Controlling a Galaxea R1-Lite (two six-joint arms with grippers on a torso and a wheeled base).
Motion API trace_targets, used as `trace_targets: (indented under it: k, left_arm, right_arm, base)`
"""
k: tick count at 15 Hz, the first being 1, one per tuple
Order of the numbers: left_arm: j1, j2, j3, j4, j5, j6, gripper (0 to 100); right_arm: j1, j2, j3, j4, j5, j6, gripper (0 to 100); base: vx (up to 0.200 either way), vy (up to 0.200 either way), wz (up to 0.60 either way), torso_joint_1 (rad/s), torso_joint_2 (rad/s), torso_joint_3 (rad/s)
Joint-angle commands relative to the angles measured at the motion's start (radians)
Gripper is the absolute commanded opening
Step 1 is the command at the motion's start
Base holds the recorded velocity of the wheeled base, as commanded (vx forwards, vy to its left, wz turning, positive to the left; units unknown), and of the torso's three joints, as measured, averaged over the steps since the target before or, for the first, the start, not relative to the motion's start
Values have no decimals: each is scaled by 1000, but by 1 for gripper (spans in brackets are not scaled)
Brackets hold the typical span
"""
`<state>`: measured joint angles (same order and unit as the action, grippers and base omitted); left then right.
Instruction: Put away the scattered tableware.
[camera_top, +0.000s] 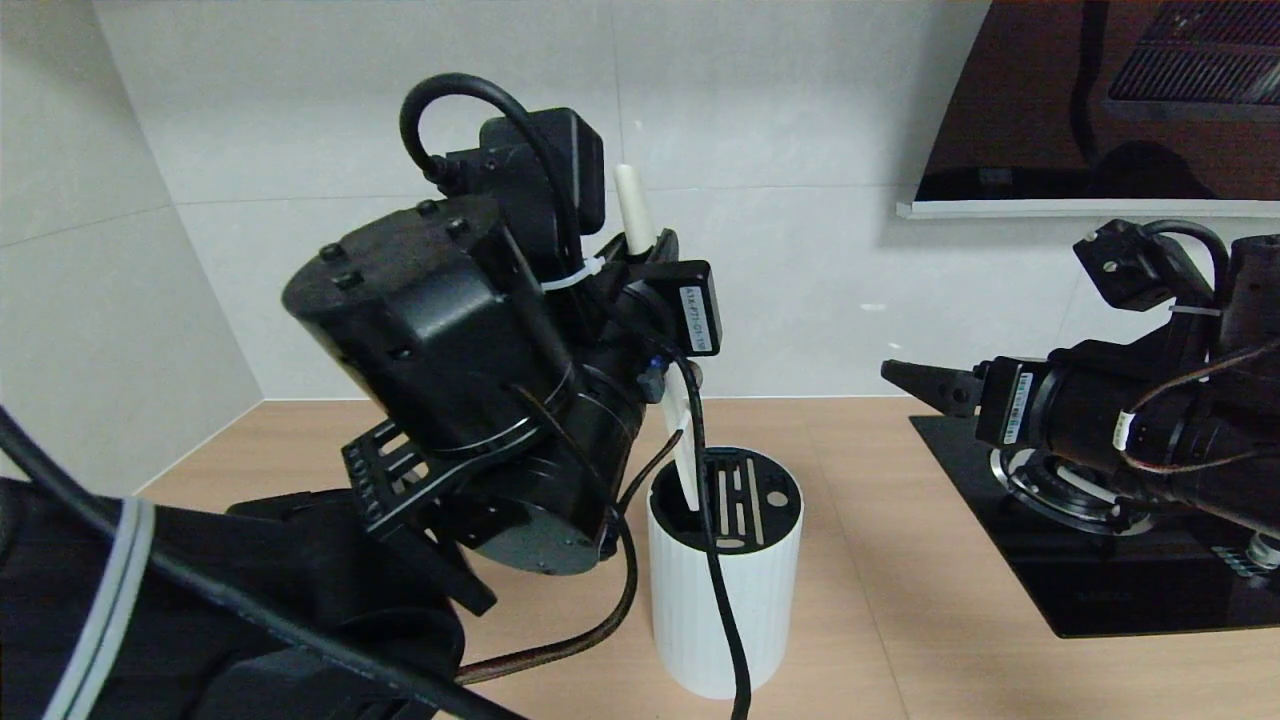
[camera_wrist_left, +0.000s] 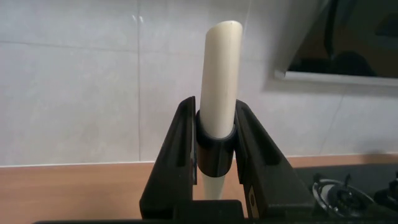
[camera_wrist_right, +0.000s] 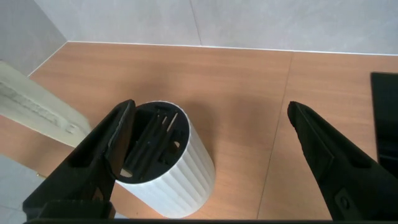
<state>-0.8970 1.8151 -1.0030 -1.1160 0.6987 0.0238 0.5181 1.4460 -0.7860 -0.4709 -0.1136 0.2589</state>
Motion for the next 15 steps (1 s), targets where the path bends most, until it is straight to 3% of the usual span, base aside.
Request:
trace_targets:
  k: [1, 15]
  left_arm:
    - [-2, 41, -2, -7, 1, -2, 0]
    - [-2, 130, 0, -38, -1, -5, 0]
  right_arm:
    - [0, 5, 1, 0, 2, 0, 100]
    - [0, 17, 7, -2, 3, 0, 100]
  base:
    - [0, 0, 0, 0, 0, 0]
    - [0, 0, 0, 0, 0, 0]
